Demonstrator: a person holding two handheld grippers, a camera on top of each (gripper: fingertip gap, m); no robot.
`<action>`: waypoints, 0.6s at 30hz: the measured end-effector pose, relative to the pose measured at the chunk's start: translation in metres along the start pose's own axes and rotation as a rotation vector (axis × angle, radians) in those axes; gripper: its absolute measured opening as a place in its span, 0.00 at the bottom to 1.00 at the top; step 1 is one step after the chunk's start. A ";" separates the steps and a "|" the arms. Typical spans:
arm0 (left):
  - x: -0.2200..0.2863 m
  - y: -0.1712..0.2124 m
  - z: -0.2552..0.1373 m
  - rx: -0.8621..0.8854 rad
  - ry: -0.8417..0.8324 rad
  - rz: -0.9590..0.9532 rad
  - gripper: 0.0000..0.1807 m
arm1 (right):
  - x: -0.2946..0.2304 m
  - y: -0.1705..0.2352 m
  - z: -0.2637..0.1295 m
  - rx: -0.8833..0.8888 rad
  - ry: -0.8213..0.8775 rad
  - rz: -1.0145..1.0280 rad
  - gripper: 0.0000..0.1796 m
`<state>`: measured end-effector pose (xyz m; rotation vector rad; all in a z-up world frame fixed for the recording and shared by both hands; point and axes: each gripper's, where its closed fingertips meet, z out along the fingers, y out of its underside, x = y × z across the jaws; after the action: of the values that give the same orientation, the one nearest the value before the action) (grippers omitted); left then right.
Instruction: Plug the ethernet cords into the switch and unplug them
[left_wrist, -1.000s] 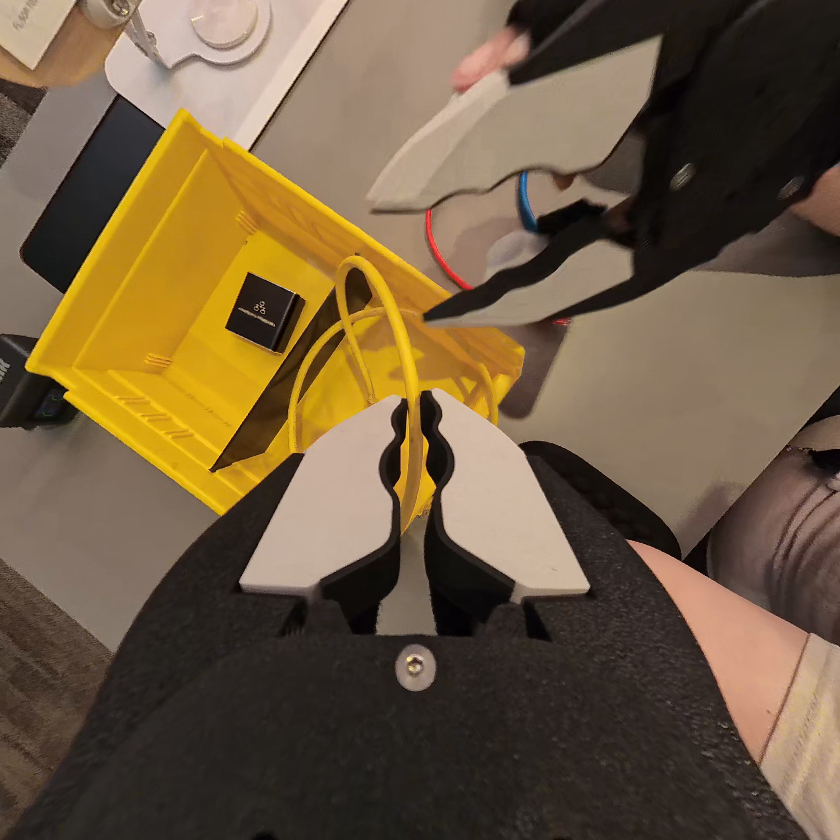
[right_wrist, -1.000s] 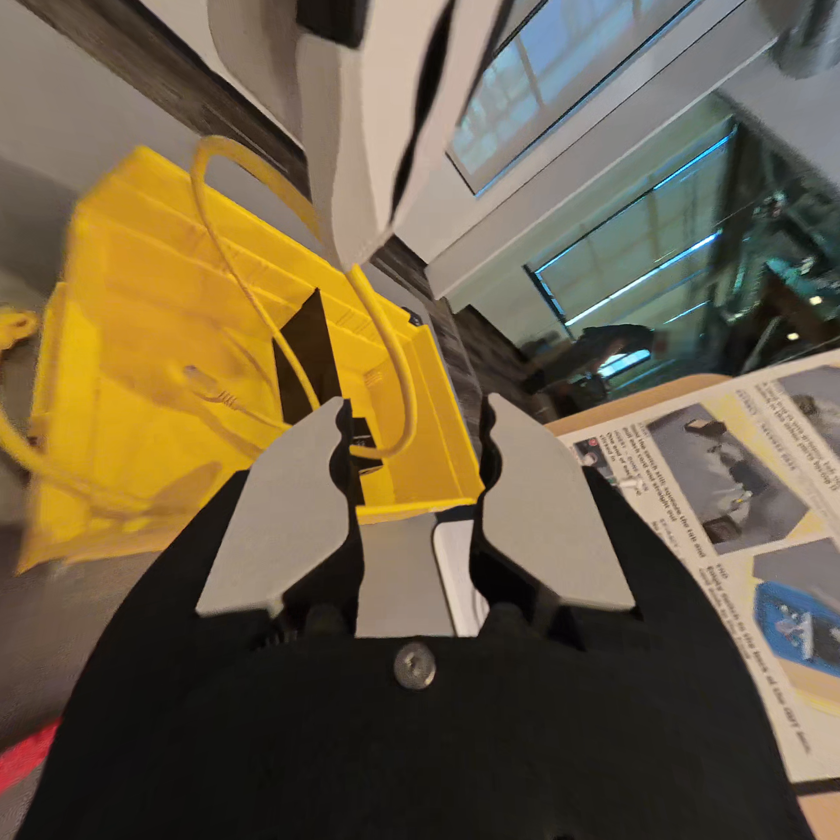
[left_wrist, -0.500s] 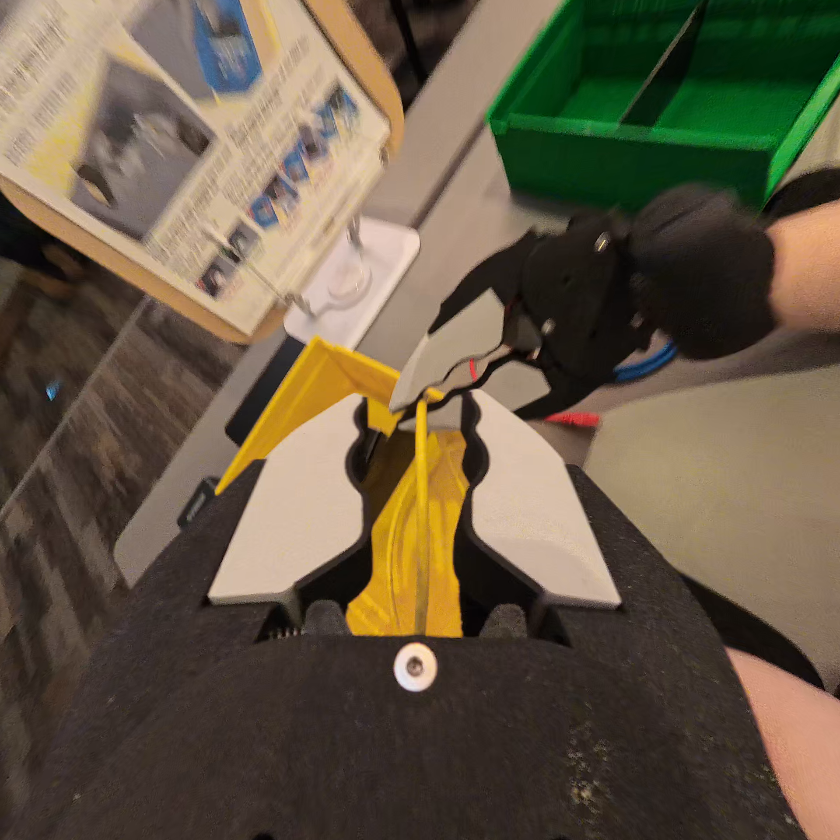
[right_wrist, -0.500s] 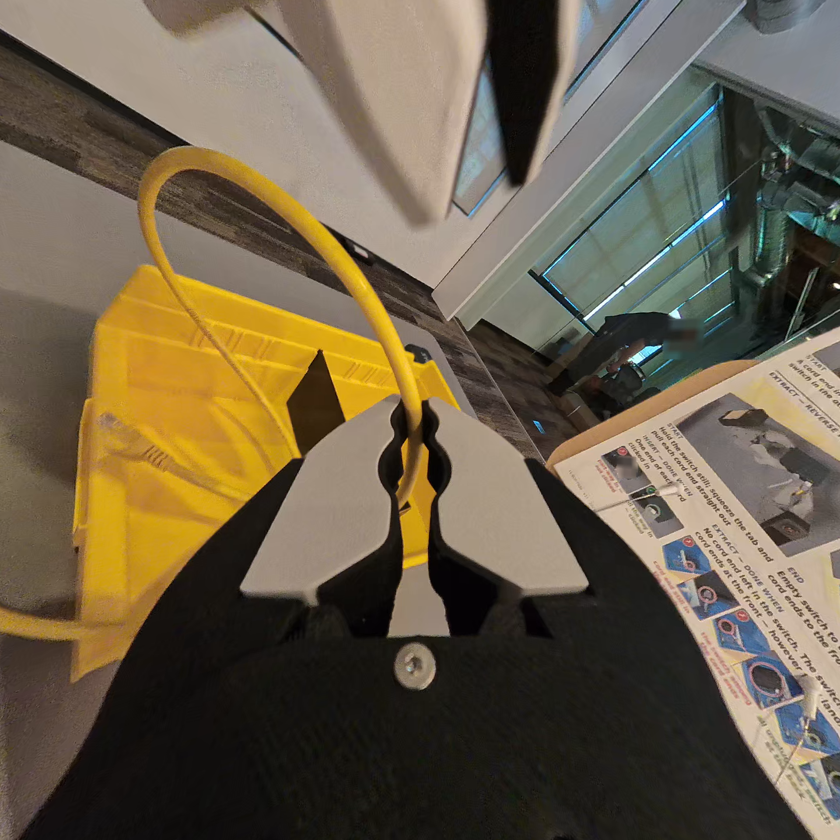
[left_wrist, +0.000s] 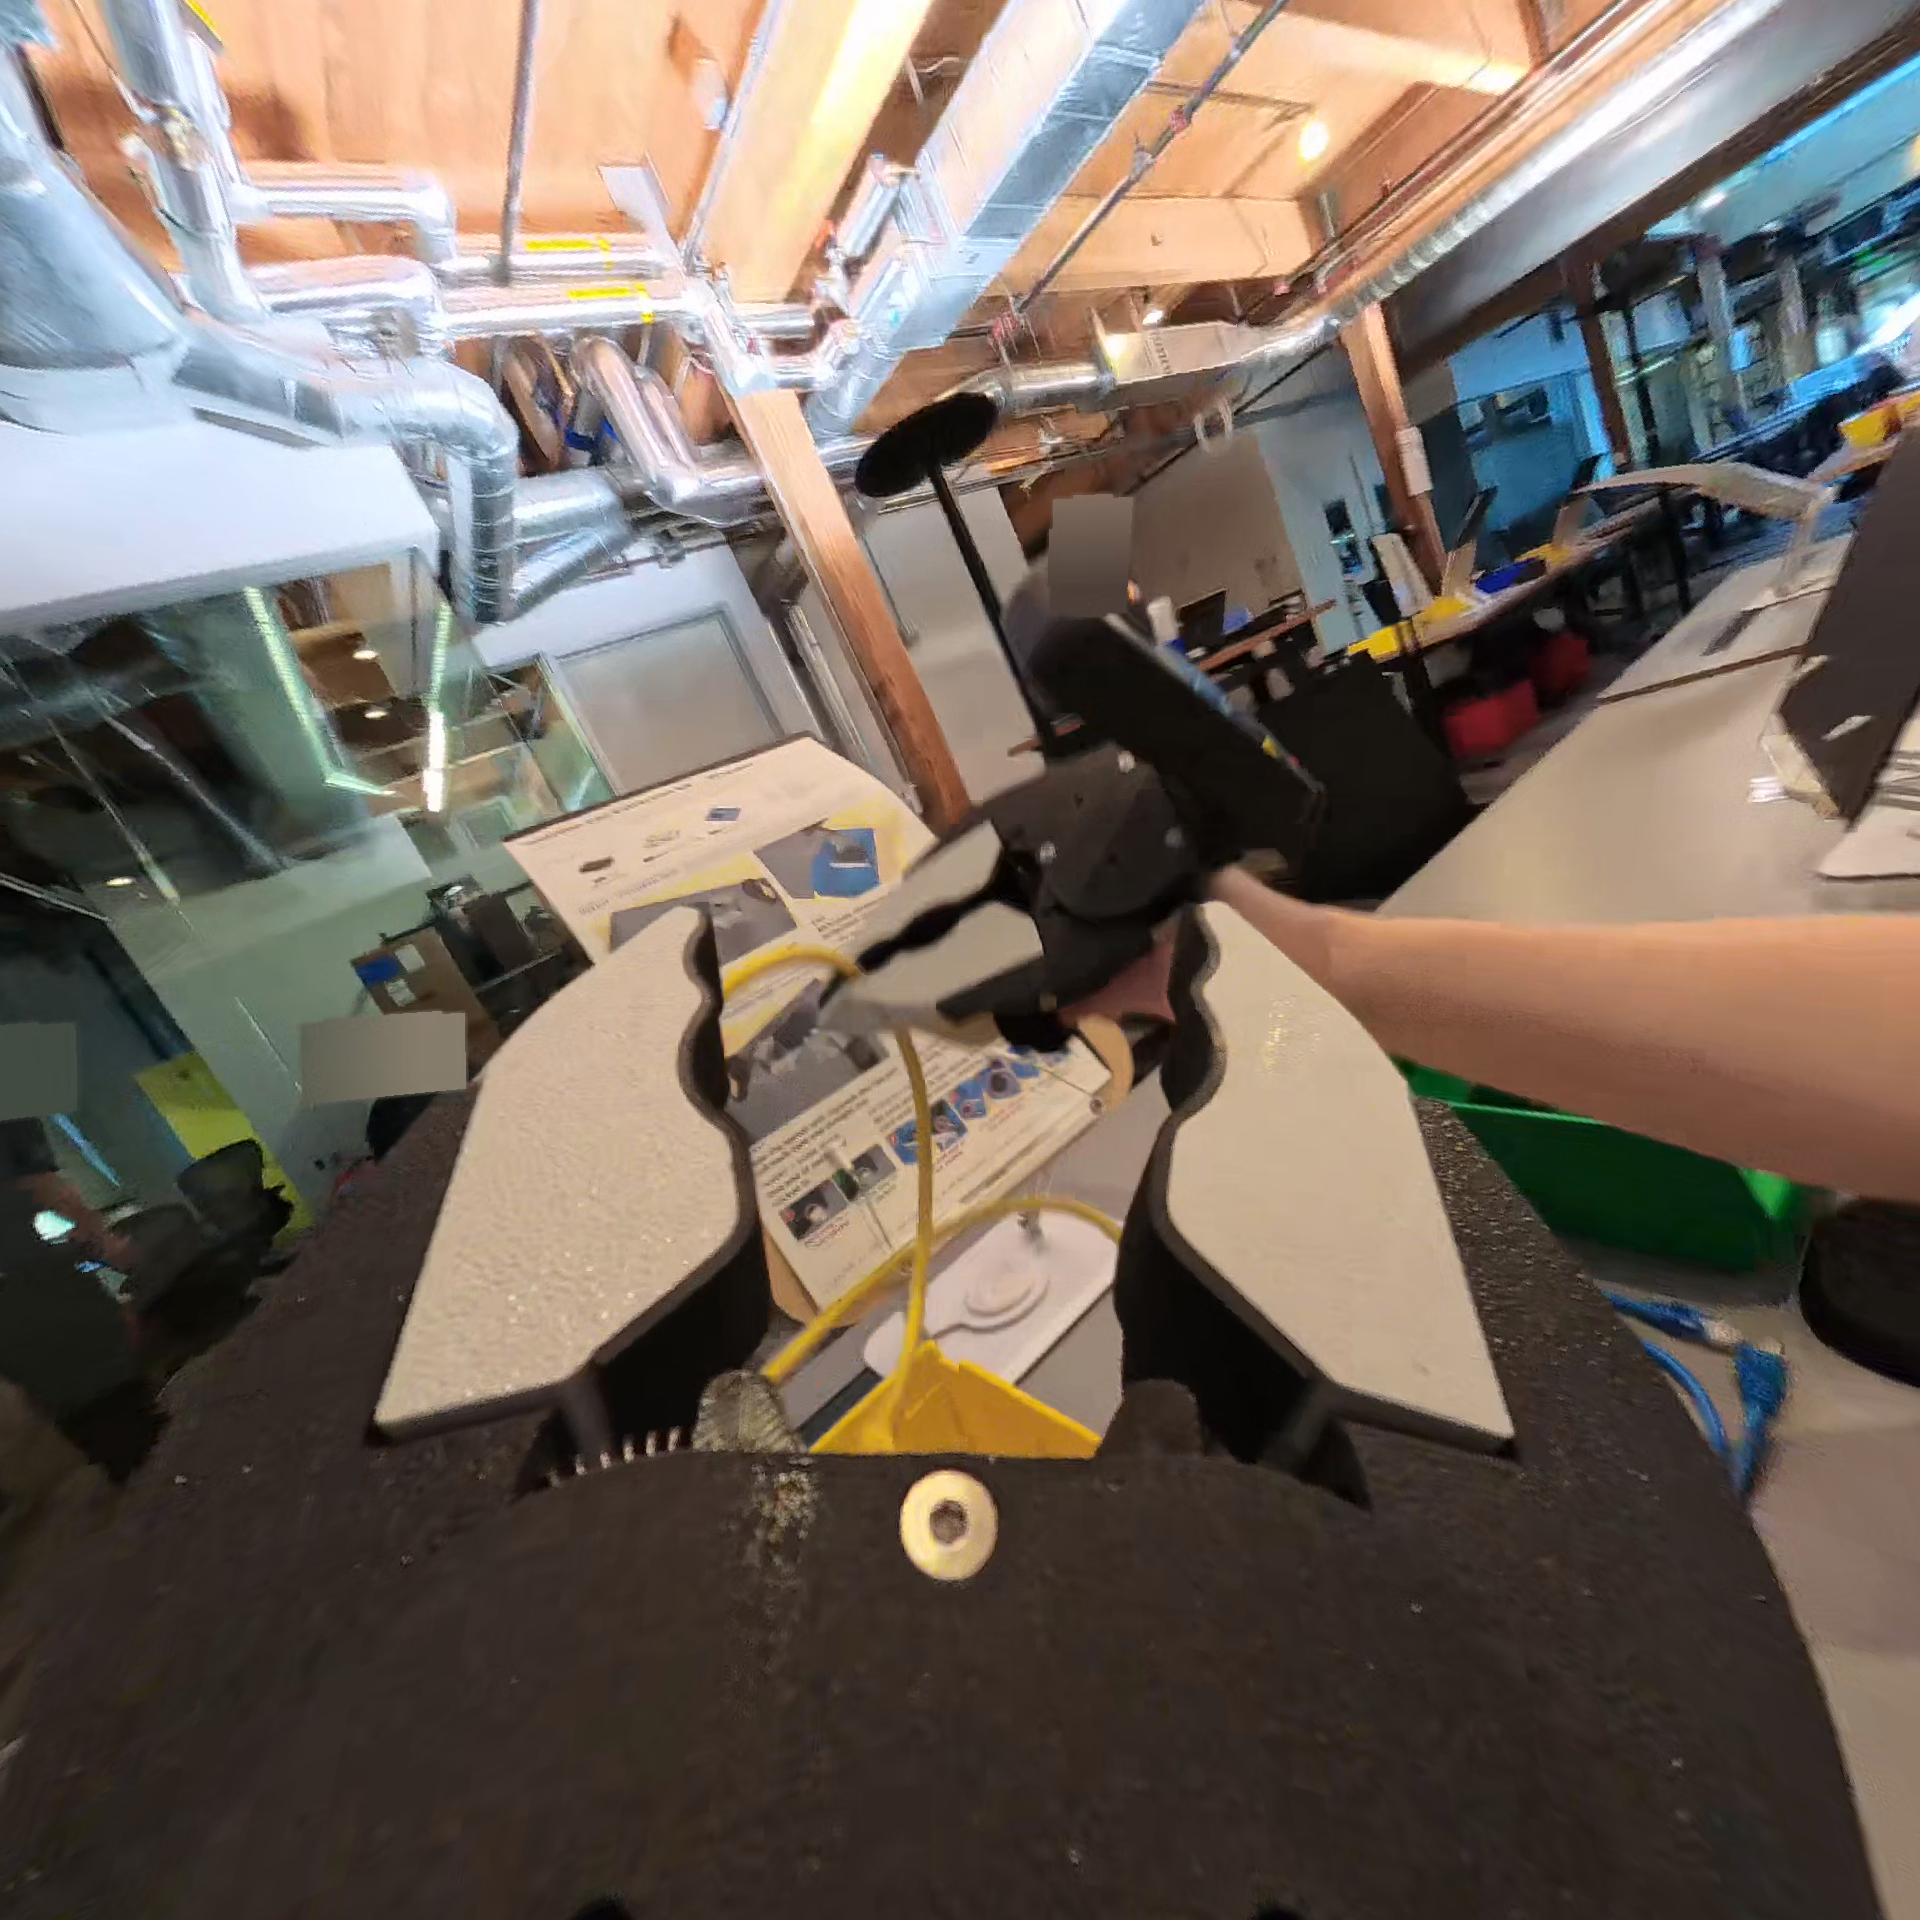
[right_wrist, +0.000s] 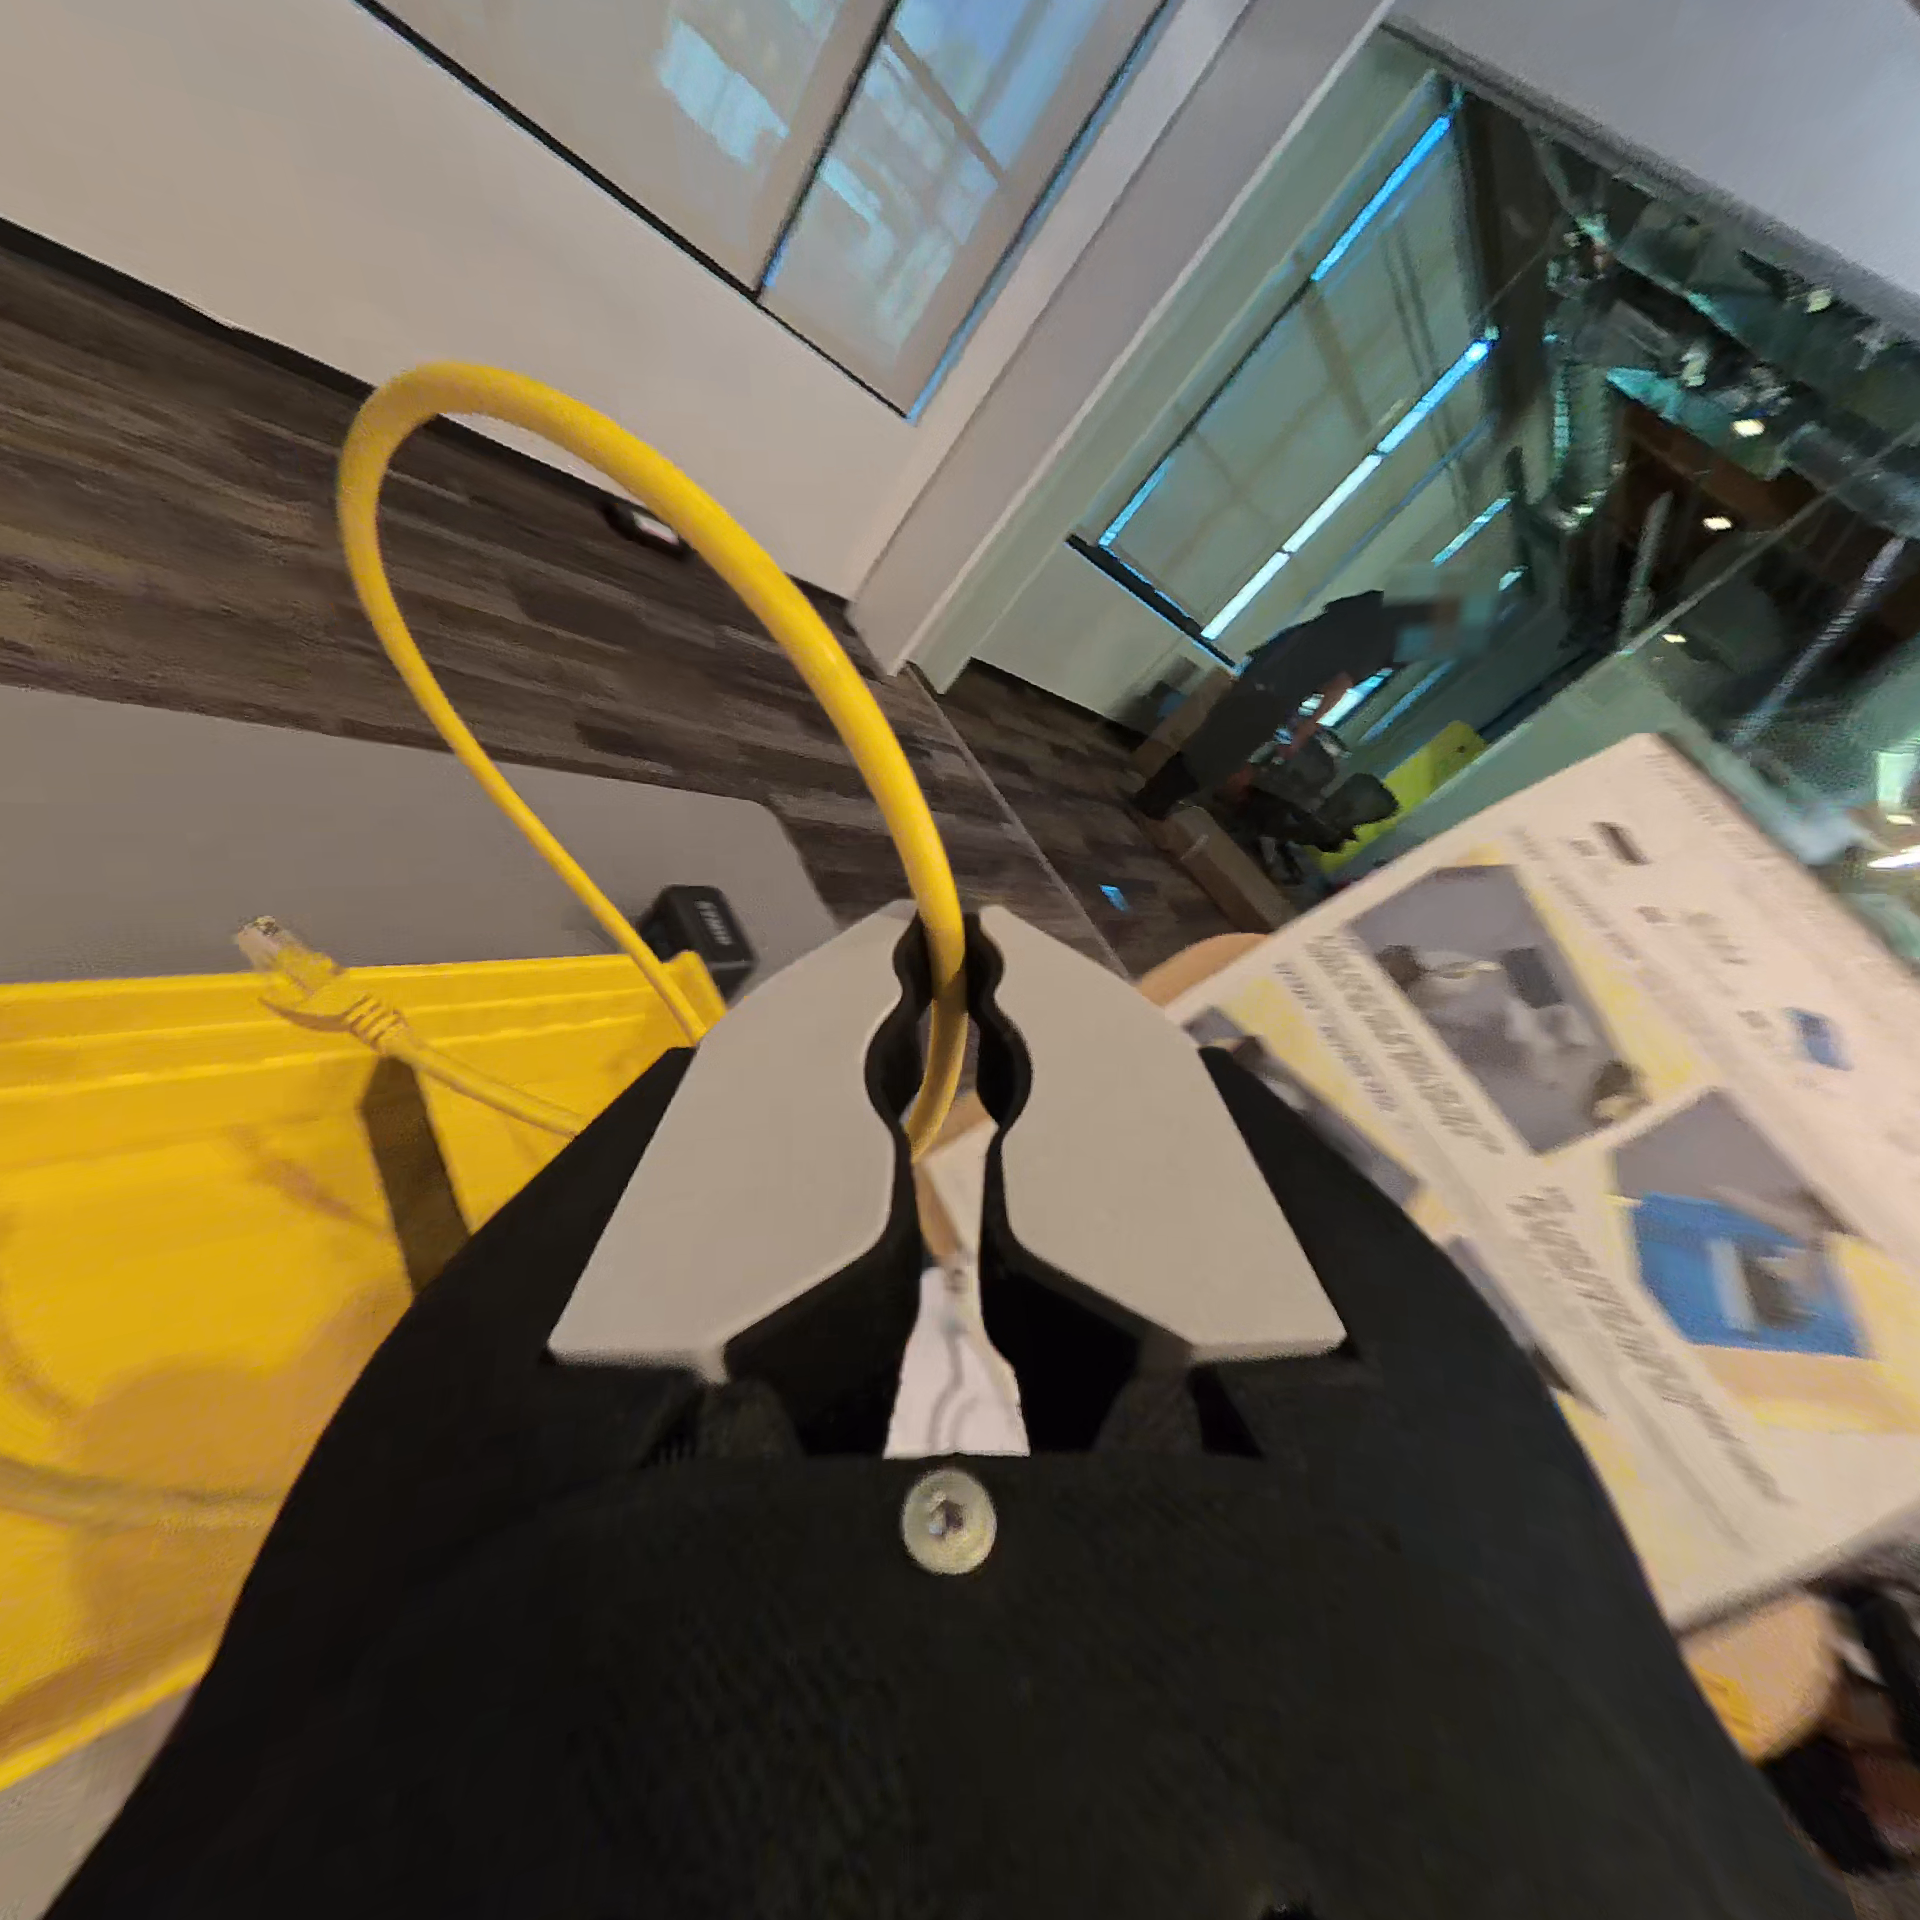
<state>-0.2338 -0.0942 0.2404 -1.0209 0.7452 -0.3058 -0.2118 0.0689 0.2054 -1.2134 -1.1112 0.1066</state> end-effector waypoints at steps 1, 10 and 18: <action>0.002 0.003 -0.002 -0.006 0.038 -0.016 0.45 | 0.011 -0.003 -0.008 -0.013 0.024 -0.023 0.03; 0.012 0.035 0.005 -0.115 0.118 0.061 0.26 | 0.050 0.071 -0.104 -0.266 0.116 -0.043 0.04; 0.038 0.062 0.025 -0.240 0.203 0.245 0.04 | 0.011 0.193 -0.159 -0.401 0.332 -0.100 0.03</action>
<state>-0.1958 -0.0676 0.1787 -1.1207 1.1007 -0.1089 -0.0007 0.0450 0.0733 -1.4635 -0.9199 -0.3994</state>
